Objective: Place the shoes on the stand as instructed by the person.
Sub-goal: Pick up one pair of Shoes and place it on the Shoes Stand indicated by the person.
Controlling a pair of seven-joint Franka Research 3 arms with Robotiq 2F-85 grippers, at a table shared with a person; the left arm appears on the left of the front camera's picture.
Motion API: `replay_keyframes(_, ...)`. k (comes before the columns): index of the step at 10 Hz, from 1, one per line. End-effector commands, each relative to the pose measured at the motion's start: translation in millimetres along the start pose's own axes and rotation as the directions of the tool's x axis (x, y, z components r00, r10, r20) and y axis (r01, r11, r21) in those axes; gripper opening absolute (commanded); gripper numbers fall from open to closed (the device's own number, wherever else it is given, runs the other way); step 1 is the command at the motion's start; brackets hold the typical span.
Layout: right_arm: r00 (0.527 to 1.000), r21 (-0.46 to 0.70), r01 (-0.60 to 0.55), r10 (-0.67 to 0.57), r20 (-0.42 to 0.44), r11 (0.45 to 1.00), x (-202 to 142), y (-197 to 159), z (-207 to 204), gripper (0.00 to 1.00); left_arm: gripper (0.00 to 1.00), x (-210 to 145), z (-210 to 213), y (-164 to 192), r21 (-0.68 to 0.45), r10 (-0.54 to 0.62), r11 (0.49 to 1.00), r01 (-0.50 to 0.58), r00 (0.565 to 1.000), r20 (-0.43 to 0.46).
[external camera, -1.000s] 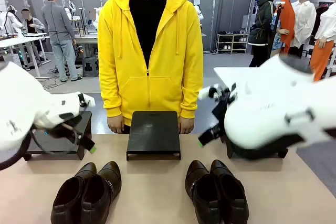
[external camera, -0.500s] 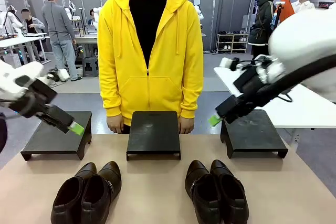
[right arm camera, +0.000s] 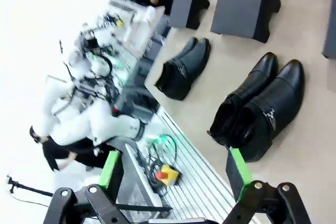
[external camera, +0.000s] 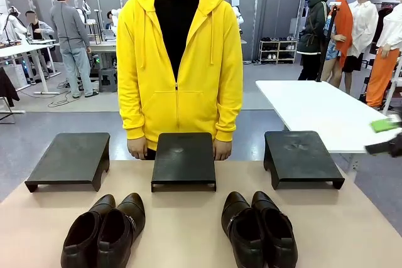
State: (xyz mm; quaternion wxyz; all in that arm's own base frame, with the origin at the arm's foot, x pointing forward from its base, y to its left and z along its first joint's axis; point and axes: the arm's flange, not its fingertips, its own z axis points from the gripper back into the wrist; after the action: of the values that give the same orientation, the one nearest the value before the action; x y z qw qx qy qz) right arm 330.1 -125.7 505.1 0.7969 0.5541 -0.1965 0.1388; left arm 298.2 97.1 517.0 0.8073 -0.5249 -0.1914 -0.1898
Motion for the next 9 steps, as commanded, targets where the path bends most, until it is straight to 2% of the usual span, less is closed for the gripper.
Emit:
replay_keyframes(1, 0.993, 0.045, 0.017, -0.022, 0.120, 0.999, -18.1, -19.3, 18.6, 1.00, 1.00, -29.0, 43.8, 10.6, 0.016, 0.066, 0.998, -0.068, 0.992, 0.107)
replay_keyframes(2, 0.980, 0.050, 0.048, -0.057, 0.189, 0.998, -39.4, -27.0, 43.5, 1.00, 1.00, -59.4, 82.9, 15.4, 0.043, 0.120, 0.990, -0.134, 0.964, 0.236)
replay_keyframes(5, 0.952, 0.019, 0.093, -0.095, 0.293, 0.995, -64.0, -33.2, 76.9, 1.00, 1.00, -106.1, 121.0, 26.3, 0.069, 0.183, 0.973, -0.222, 0.914, 0.361)
replay_keyframes(6, 0.955, 0.003, 0.103, -0.099, 0.278, 0.995, -70.2, -32.1, 82.5, 1.00, 1.00, -113.2, 124.5, 24.5, 0.067, 0.180, 0.973, -0.222, 0.904, 0.389)
replay_keyframes(9, 0.930, -0.012, 0.144, -0.131, 0.342, 0.989, -77.4, -32.3, 95.1, 1.00, 1.00, -112.7, 123.0, 27.1, 0.109, 0.190, 0.960, -0.257, 0.888, 0.418)
